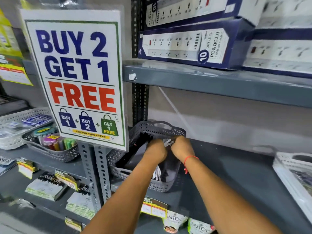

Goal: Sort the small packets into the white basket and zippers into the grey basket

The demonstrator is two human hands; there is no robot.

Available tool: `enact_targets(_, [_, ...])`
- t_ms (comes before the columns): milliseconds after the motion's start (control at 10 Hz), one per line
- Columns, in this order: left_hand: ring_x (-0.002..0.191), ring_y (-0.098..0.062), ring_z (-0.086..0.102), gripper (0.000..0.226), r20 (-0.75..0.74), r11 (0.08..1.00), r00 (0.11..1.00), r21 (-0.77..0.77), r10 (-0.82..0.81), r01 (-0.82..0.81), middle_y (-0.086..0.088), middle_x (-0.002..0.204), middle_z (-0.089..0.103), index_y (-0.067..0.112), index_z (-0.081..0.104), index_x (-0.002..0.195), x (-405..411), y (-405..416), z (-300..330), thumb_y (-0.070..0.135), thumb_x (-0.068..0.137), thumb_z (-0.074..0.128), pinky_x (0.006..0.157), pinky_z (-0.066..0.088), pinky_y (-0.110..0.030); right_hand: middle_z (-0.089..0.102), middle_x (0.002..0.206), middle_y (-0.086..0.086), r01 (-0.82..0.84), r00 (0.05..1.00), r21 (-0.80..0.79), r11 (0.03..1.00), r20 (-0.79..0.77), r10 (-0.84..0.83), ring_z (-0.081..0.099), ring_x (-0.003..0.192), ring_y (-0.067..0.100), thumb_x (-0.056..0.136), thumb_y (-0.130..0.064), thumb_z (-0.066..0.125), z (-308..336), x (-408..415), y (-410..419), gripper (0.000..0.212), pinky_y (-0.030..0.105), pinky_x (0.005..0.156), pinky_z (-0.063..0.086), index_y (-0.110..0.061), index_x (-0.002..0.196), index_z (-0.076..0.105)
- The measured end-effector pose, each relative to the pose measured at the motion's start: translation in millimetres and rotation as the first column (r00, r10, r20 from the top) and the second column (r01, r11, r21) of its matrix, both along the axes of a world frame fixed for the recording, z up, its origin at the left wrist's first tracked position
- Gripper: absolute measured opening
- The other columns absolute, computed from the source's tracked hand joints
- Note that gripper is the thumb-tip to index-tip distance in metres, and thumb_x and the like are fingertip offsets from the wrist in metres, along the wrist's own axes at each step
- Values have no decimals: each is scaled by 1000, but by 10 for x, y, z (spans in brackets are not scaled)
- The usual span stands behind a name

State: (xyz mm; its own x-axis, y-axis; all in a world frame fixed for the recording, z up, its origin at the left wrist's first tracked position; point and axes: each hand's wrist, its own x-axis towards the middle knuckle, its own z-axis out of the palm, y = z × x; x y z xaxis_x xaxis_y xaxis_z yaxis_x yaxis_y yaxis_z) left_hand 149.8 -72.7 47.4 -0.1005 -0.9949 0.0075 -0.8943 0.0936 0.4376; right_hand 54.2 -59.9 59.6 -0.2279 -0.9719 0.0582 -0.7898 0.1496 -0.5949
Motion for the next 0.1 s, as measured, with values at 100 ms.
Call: enact_targets(100, [127,-37,47,45,14,987,1000,-161,-14,16,-22,138,49,1,43,134,-114,449,157,8,90,40,103,40,-42,62,119,21,63,996,-120,991,-60,-70,60,106,38,87,-7,43,189,-159,433,31,39,86,50,-5,114,58])
